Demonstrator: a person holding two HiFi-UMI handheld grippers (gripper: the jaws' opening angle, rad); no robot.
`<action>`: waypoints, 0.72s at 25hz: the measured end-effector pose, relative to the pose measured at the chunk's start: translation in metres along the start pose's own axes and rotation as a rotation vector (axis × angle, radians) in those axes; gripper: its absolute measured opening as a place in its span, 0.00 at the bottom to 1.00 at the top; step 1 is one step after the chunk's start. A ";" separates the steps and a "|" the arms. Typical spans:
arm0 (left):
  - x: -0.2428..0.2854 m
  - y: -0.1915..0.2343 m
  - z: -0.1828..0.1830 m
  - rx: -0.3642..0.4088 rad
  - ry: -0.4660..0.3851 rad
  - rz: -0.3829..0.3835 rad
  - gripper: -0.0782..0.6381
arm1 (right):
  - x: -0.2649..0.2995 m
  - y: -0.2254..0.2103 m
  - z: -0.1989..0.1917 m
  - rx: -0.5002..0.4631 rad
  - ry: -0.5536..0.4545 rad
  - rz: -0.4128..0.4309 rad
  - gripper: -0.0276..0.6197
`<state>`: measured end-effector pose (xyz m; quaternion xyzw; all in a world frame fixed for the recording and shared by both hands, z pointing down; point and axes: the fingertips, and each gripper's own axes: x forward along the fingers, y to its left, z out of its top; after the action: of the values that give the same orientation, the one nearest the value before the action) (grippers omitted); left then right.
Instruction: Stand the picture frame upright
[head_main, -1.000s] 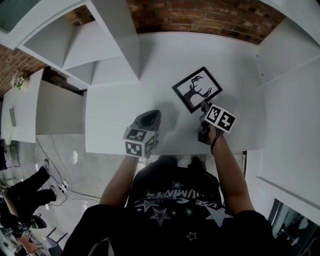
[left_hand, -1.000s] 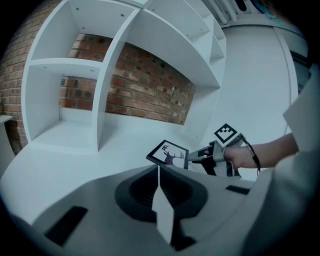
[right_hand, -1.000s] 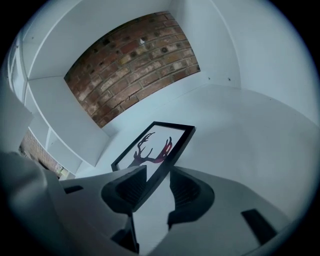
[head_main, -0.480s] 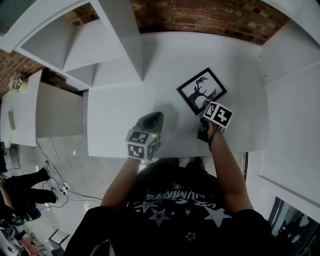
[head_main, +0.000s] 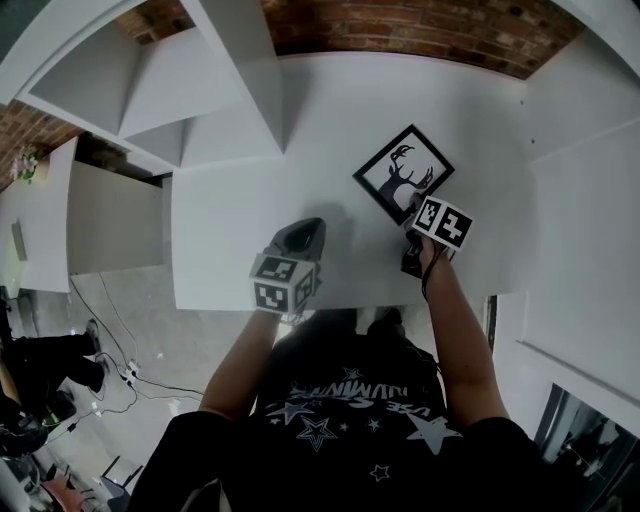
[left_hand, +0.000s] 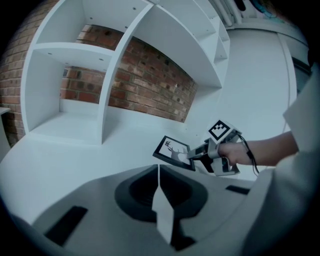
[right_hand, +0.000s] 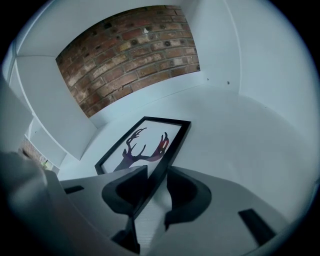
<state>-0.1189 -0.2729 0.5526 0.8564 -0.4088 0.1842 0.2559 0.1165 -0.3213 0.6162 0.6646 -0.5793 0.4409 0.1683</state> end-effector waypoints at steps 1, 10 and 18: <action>-0.001 -0.001 0.000 0.001 -0.002 0.004 0.14 | -0.001 -0.001 -0.001 -0.002 0.002 0.008 0.24; -0.012 -0.015 -0.016 -0.024 0.024 0.046 0.14 | -0.011 -0.003 -0.016 -0.181 0.085 0.146 0.22; -0.022 -0.030 -0.033 -0.059 0.029 0.095 0.14 | -0.023 -0.002 -0.033 -0.300 0.133 0.241 0.20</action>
<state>-0.1122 -0.2244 0.5585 0.8254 -0.4505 0.1964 0.2779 0.1073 -0.2826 0.6172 0.5273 -0.7016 0.4093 0.2493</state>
